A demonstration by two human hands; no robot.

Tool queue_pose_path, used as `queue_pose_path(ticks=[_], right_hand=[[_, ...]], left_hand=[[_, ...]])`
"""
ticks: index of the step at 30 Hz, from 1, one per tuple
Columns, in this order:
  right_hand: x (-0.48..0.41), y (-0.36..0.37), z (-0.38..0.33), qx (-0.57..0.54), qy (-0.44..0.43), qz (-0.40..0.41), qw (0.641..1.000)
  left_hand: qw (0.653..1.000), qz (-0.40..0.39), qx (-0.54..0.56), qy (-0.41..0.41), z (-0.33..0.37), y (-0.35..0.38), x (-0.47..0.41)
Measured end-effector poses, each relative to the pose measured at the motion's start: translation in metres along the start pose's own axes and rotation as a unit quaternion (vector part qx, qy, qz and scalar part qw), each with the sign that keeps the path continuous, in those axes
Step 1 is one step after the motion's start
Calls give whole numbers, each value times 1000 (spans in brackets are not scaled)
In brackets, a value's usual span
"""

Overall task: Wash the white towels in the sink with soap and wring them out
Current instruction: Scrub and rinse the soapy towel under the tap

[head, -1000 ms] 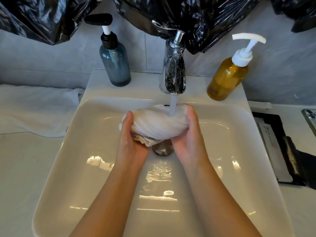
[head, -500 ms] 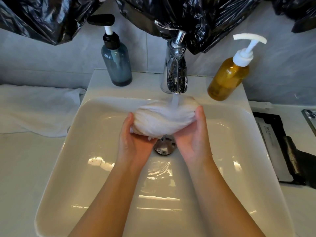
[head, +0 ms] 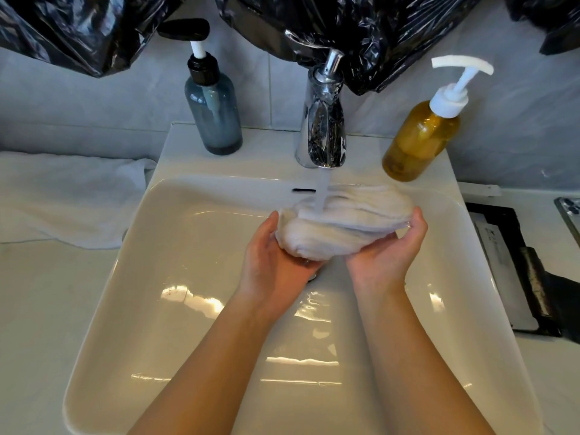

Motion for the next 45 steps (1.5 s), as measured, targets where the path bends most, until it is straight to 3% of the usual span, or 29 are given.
queue_pose_path(ticks=[5, 13, 17, 24, 28, 32, 35, 38, 43, 45], right_hand=[[-1, 3, 1, 40, 24, -10, 999], [5, 12, 25, 101, 94, -71, 988], [9, 15, 33, 114, 111, -99, 982], [9, 11, 32, 156, 130, -63, 977], [11, 15, 29, 178, 109, -69, 976], [13, 16, 32, 146, 117, -41, 981], [21, 19, 29, 96, 109, 10, 989], [29, 26, 29, 91, 110, 39, 989], [31, 28, 25, 75, 99, 53, 991], [28, 26, 19, 72, 105, 47, 991]], left_hand=[[996, 67, 48, 14, 1, -2, 1], [980, 135, 110, 101, 19, -24, -2], [974, 174, 115, 84, 21, -29, -4], [974, 207, 85, 19, 19, -22, -3], [979, 188, 74, 13, 22, -23, -4], [984, 153, 79, 34, 29, -24, 0], [976, 191, 74, 77, 28, -22, 8], [958, 229, 137, 111, 25, -14, 14], [957, 237, 163, 27, 16, 16, 16], [955, 239, 171, 36, 10, 19, 15]])
Point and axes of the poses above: each hand's wrist, its own x-axis away from the middle knuckle, its own y-axis out of the palm, z = x × y, the point moved 1 cm from there along -x, towards the middle knuckle, and after that the axes turned 1 degree about y, right-handed, at the moved point
